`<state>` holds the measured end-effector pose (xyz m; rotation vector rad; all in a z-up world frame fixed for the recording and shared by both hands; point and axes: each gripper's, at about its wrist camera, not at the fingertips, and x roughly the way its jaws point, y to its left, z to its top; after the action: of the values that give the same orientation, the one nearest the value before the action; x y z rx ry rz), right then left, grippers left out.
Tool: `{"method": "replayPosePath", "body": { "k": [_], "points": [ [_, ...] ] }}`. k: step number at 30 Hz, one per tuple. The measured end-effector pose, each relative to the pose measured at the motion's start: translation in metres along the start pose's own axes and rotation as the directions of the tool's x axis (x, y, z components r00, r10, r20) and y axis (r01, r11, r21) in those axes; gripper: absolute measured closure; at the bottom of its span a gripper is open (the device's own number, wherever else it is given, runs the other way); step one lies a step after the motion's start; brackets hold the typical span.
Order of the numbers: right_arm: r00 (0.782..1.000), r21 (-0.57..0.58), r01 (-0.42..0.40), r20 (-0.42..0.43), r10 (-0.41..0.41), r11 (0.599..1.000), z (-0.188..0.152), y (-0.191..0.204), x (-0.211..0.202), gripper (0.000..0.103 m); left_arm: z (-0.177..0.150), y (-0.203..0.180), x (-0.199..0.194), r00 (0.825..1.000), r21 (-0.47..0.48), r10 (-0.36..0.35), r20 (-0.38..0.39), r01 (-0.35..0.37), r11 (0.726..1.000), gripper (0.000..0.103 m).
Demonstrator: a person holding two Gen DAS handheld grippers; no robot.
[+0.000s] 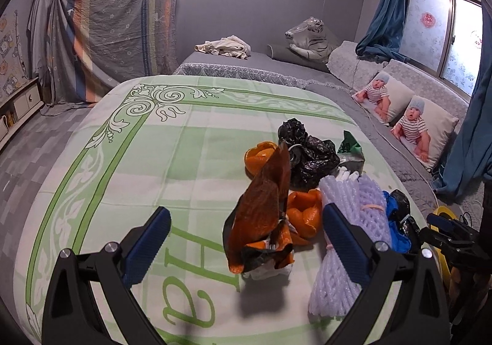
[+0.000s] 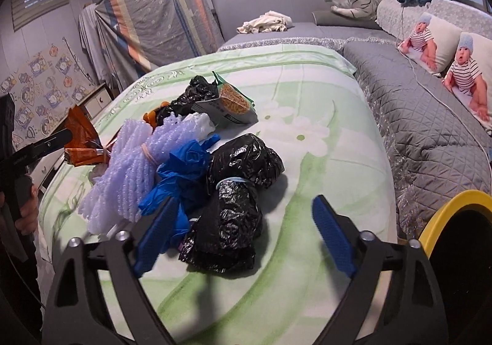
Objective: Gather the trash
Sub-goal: 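Grasp the orange wrapper with the left tool while the right tool grasps the black bag, then carry both items to the yellow bin and open both tools to drop them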
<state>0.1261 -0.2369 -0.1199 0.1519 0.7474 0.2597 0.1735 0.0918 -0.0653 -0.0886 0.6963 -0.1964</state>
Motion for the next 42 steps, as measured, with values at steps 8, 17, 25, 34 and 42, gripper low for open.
{"method": "replayPosePath", "body": {
  "k": [8, 17, 25, 34, 42],
  "points": [
    [0.998, 0.011, 0.016, -0.066, -0.015, 1.000, 0.007, -0.004, 0.021, 0.030, 0.005, 0.002, 0.023, 0.999, 0.006, 0.001, -0.040, -0.001, 1.000, 0.009],
    [0.991, 0.000, 0.052, -0.120, -0.051, 0.999, 0.008, -0.001, 0.038, 0.041, 0.004, 0.004, 0.038, 0.998, -0.024, -0.028, -0.062, 0.026, 0.999, 0.059],
    [0.984, -0.027, 0.101, -0.146, -0.104, 0.994, 0.008, 0.003, 0.045, 0.053, 0.001, 0.005, 0.034, 0.998, -0.057, -0.055, -0.036, 0.052, 0.997, 0.080],
    [0.981, -0.003, 0.130, -0.146, -0.129, 0.992, 0.010, -0.004, 0.044, 0.073, -0.003, 0.013, 0.007, 0.998, -0.114, -0.046, 0.049, 0.051, 0.992, 0.083],
    [0.993, 0.001, 0.107, -0.041, -0.107, 0.994, 0.019, 0.007, 0.002, 0.073, 0.000, 0.017, -0.038, 0.986, -0.138, -0.028, 0.162, 0.051, 0.989, 0.083]
  ]
}}
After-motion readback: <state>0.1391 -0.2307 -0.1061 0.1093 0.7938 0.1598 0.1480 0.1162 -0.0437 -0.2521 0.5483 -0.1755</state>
